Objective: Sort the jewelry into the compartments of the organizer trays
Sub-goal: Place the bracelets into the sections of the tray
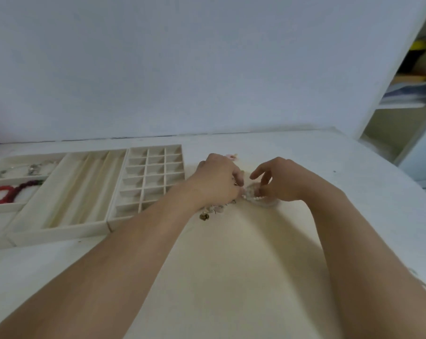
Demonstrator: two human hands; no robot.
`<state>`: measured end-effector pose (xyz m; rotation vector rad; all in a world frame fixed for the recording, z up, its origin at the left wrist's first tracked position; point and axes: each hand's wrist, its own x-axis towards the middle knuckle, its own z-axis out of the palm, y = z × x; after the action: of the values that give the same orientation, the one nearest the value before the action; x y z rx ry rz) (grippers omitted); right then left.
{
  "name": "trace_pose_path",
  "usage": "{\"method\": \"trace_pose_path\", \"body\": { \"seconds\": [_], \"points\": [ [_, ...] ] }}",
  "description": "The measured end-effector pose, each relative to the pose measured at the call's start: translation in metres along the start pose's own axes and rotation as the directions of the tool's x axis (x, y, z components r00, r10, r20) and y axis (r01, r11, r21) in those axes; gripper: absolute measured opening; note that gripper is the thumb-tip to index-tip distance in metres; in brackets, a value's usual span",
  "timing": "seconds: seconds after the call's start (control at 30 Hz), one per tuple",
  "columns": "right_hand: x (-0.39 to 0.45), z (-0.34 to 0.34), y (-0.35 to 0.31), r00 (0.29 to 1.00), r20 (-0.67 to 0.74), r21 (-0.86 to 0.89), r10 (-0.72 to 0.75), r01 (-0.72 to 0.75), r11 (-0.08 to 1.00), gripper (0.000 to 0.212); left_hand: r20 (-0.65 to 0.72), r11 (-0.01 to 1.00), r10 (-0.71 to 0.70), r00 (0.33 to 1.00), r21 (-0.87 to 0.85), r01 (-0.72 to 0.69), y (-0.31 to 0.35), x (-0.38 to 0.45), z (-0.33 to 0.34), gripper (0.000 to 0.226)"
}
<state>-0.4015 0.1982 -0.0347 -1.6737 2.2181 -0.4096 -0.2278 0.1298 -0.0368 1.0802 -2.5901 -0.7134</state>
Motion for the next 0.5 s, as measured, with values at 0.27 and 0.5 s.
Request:
{"method": "trace_pose_path", "body": {
  "seconds": [0.27, 0.5],
  "points": [
    [-0.005, -0.006, -0.001, 0.988, -0.141, 0.169, -0.068, 0.092, 0.981, 0.018, 0.027, 0.998, 0.037, 0.999, 0.049, -0.038, -0.002, 0.007, 0.002, 0.029],
    [-0.014, -0.013, -0.014, 0.958, -0.251, 0.447, -0.135, 0.239, 0.862, 0.012, 0.003, 0.985, 0.046, 0.999, -0.167, -0.045, -0.002, 0.011, -0.001, 0.011]
  ]
}}
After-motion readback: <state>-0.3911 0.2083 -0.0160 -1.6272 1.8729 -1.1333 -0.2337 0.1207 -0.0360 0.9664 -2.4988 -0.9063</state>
